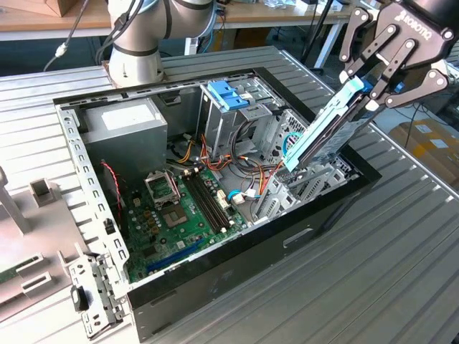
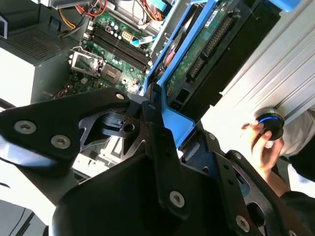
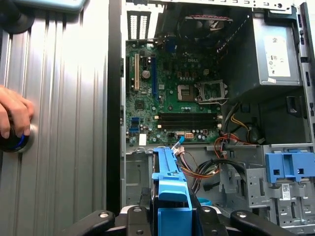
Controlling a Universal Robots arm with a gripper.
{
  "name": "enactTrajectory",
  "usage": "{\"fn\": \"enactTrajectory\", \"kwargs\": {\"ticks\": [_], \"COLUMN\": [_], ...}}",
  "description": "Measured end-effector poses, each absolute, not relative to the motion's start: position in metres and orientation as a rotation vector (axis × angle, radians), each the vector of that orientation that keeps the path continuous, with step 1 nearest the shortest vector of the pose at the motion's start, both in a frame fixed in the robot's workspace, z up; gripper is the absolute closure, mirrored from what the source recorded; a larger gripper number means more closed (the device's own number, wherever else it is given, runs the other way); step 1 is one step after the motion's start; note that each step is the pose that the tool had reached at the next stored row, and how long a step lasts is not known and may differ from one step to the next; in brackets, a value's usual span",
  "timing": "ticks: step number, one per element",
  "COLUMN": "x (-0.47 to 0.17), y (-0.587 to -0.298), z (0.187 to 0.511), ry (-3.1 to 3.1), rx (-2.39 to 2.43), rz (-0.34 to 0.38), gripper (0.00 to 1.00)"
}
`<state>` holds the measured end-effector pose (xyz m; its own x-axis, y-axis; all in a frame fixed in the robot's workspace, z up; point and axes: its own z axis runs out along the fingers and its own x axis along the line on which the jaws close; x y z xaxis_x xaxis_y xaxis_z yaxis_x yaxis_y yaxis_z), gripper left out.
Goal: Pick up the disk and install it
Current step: 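Pick up the disk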
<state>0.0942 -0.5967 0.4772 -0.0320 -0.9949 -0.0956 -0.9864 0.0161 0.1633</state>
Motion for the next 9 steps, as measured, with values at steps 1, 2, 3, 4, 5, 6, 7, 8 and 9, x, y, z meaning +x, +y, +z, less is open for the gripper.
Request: {"fn": "enactTrajectory", "kwargs": {"ticks": [1, 2, 3, 4, 5, 6, 7, 8, 9], "x": [0.0941, 0.0942, 0.0942, 0.0943, 0.0942, 0.0942, 0.0941, 0.0940, 0.0939], "y": [-0.5967, -0.5967, -0.5967, -0.5968, -0.5968, -0.5967, -0.5968, -0.5968, -0.5968], "z": [0.4770, 0.4771, 0.4770, 0.4768, 0.4767, 0.4767, 0.4766, 0.4764, 0.4763], "ry": [-2.206, -2.206, -2.208, -2.214, -2.223, -2.229, -2.236, -2.250, -2.264], "rx": [2.153, 2.153, 2.156, 2.163, 2.174, 2.180, 2.189, 2.206, 2.223], "rz": [-0.286, -0.286, -0.282, -0.270, -0.252, -0.241, -0.227, -0.197, -0.167], "gripper": [0.63, 0.63, 0.63, 0.63, 0.63, 0.63, 0.63, 0.63, 0.63]}}
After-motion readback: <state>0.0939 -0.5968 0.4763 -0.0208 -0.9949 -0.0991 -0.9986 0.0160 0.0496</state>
